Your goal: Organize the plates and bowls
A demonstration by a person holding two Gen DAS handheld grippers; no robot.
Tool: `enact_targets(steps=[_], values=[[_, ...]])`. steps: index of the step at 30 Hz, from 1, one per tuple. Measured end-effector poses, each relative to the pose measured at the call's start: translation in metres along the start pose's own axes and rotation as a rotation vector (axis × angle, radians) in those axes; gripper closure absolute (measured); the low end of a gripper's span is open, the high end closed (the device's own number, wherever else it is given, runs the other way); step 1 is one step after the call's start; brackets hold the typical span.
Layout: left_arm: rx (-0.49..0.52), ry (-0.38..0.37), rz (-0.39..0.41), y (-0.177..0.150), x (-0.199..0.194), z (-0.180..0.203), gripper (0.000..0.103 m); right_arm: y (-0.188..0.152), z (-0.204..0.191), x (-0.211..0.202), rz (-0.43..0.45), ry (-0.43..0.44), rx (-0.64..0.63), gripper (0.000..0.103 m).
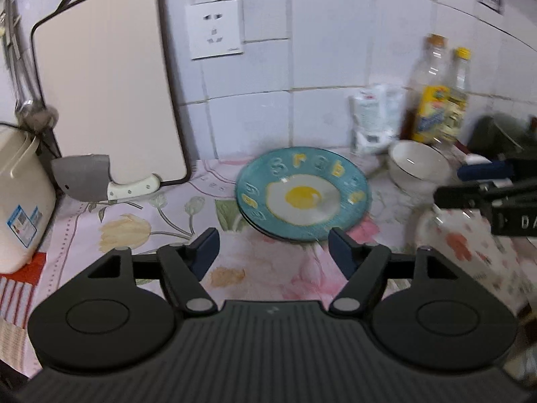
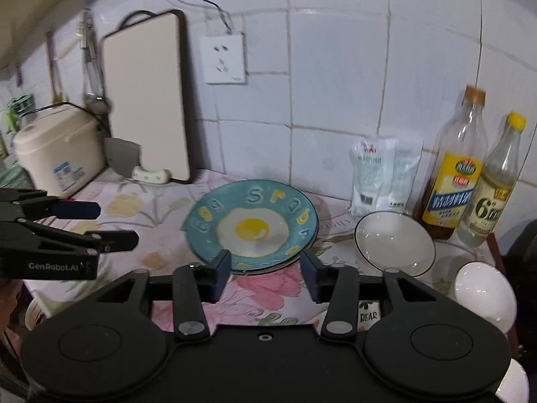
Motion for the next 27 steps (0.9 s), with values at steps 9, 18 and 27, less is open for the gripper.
enact_targets(steps=[9,18,27], values=[[0.102,-0.05,0.04,-0.016,-0.075,0.018,0.018,-0.016,-0.023,-0.078,0.036,0.045,-0.079,0.013],[0.201,-0.09,0.064,-0.04,-0.121,0.048,0.008,-0.061,-0.019,-0.131,0.062,0.062,-0.087,0.012],[0.284,-0.108,0.071,-0.064,-0.125,0.085,0.004,-0.112,-0.017,-0.149,0.077,0.063,-0.111,0.012]])
Point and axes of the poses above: each gripper's, at about its wrist camera, not at the fingertips, and x roughly the way its jaws point, z to its right, y to its top, the point moved 2 cm from there along x, roughly the way its jaws point, and after that the axes turned 7 degrees about -z, right-handed, at the moved point
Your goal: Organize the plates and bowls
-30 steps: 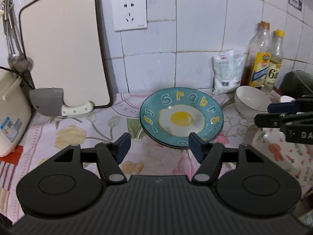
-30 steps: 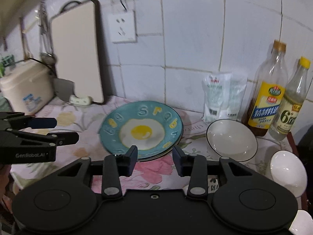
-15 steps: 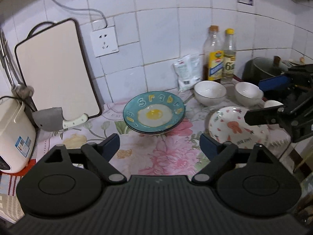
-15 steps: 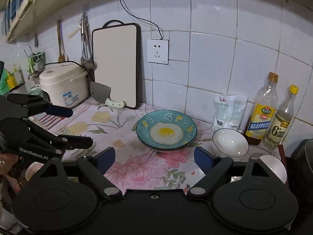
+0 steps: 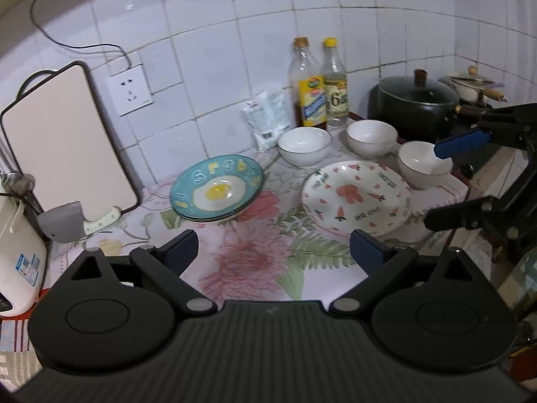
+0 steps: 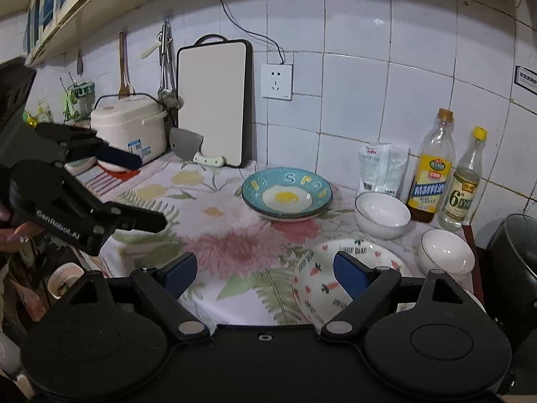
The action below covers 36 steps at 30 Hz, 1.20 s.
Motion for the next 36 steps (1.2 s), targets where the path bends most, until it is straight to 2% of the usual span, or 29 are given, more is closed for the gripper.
enact_targets(steps=[4,10,15,19,24,28,33,35,36], values=[[0.033,-0.022,-0.008,-0.005,0.009,0.018,0.004,-0.02,-0.001,0.001,0.0,0.002,-0.008,0.012],[0.009,-0.055,-0.015,-0.008,0.031,0.03,0.004,-0.05,0.005,0.01,0.021,-0.001,-0.005,0.012],[-0.041,-0.098,-0.042,-0.008,0.063,0.033,0.004,-0.068,0.012,0.025,0.026,-0.015,-0.017,0.012],[-0.093,-0.155,-0.075,-0.008,0.096,0.035,0.004,-0.085,0.03,0.042,0.037,-0.03,0.061,0.012],[-0.17,-0.209,-0.077,-0.01,0.136,0.033,0.007,-0.102,0.053,0.068,0.05,-0.078,0.142,0.012],[-0.203,-0.203,-0.068,-0.011,0.164,0.033,0.008,-0.113,0.064,0.086,0.064,-0.118,0.145,0.012],[-0.262,-0.199,-0.06,-0.007,0.19,0.03,0.02,-0.12,0.078,0.101,0.078,-0.117,0.201,0.012],[-0.277,-0.198,-0.048,-0.005,0.196,0.029,0.03,-0.119,0.084,0.105,0.08,-0.118,0.232,0.012],[-0.288,-0.195,-0.047,-0.005,0.2,0.028,0.031,-0.119,0.087,0.107,0.08,-0.116,0.251,0.012]])
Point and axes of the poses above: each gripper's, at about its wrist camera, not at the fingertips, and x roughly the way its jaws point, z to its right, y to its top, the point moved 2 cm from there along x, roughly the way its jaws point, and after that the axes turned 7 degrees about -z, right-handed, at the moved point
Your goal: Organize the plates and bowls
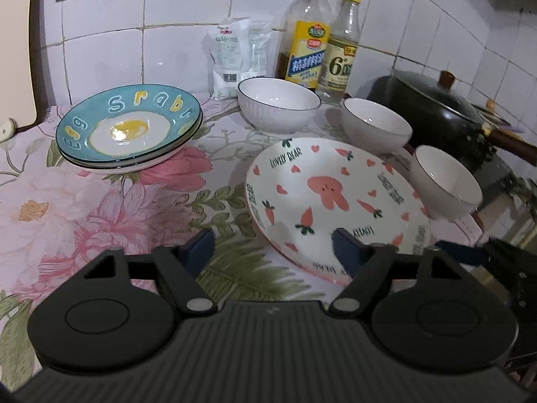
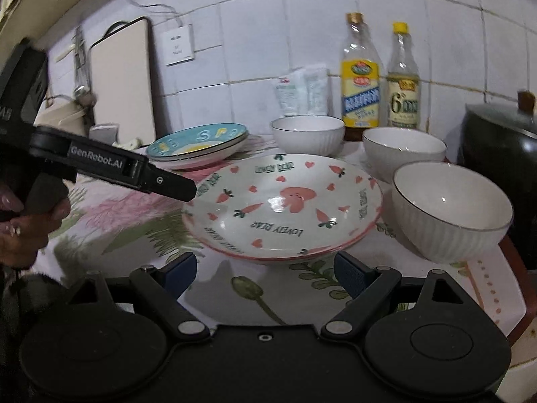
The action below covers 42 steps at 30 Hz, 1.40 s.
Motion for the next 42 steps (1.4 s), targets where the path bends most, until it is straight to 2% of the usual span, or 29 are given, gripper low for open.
enact_targets(steps=[3,8,9,11,13,15,18,20,22,24,25,29,32,34,42], values=[[-0.008,-0.008,0.021,0.002,0.008,-0.002,0.043,0.003,0.009,0.005,-0.004,0.009,0.066,0.012],[0.001,0.068,0.042,-0.001,0.023,0.0,0.054,0.008,0.02,0.014,0.0,0.002,0.129,0.012],[-0.005,0.07,0.039,-0.002,0.026,0.0,0.055,0.009,0.022,0.016,0.003,-0.005,0.134,0.012],[-0.016,0.056,0.037,-0.004,0.032,-0.001,0.07,0.01,0.024,0.02,0.038,-0.026,0.117,0.012],[-0.022,0.054,0.038,-0.007,0.036,0.0,0.072,0.009,0.023,0.025,0.075,-0.077,0.112,0.013],[-0.008,0.057,0.043,-0.007,0.036,0.005,0.078,0.008,0.023,0.033,0.067,-0.066,0.13,0.016],[-0.008,0.075,0.036,-0.007,0.039,0.011,0.079,0.007,0.029,0.043,0.058,-0.052,0.2,0.022],[-0.025,0.077,0.03,-0.007,0.04,0.011,0.079,0.009,0.029,0.046,0.068,-0.072,0.21,0.027],[-0.052,0.066,0.017,-0.006,0.043,0.011,0.079,0.012,0.028,0.049,0.047,-0.11,0.189,0.038],[-0.095,0.028,-0.005,-0.004,0.046,0.009,0.078,0.015,0.021,0.051,0.027,-0.179,0.12,0.039],[-0.13,0.012,-0.007,-0.004,0.047,0.006,0.078,0.015,0.023,0.051,0.025,-0.171,0.139,0.039],[-0.143,0.021,0.002,-0.006,0.048,0.008,0.078,0.015,0.029,0.048,0.025,-0.146,0.151,0.044],[-0.123,0.068,0.056,-0.012,0.047,0.015,0.078,0.012,0.032,0.047,0.039,-0.144,0.157,0.049],[-0.086,0.114,0.089,-0.017,0.046,0.024,0.078,0.01,0.034,0.045,0.052,-0.146,0.157,0.058],[-0.021,0.171,0.117,-0.025,0.032,0.032,0.078,0.014,0.036,0.043,0.03,-0.128,0.215,0.065]])
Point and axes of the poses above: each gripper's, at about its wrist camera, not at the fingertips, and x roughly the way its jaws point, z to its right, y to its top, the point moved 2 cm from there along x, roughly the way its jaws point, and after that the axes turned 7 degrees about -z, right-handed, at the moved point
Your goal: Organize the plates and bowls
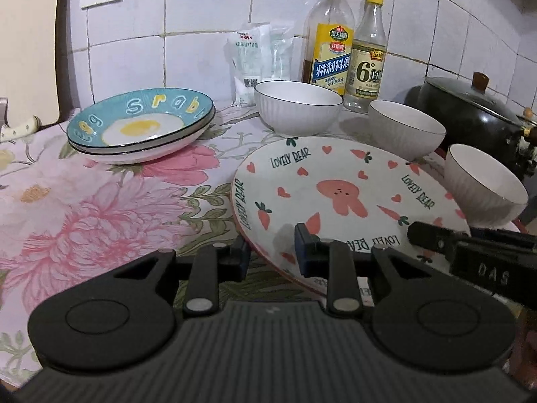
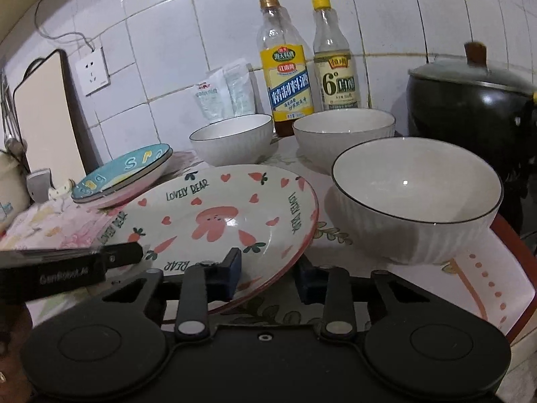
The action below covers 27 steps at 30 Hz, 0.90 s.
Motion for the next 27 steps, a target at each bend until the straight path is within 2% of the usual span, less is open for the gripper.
enact_targets(steps=[8,14,23,27], values=[[0.026,0.051,-0.008,-0.002,-0.021,-0.012,0.078,0.002,-0.014,-0.003,-0.054,0.055,0.021,0.066],[0.013,0.054,-0.02,-0.002,-0.035,-0.029,0.078,0.001,-0.031,-0.005,-0.065,0.086,0.016,0.066],[0.009,0.052,-0.043,0.004,-0.076,-0.052,0.078,0.009,-0.066,-0.028,-0.091,0.108,-0.015,0.066],[0.002,0.042,-0.037,0.012,-0.1,-0.065,0.078,0.016,-0.081,-0.043,-0.066,0.117,-0.025,0.066]])
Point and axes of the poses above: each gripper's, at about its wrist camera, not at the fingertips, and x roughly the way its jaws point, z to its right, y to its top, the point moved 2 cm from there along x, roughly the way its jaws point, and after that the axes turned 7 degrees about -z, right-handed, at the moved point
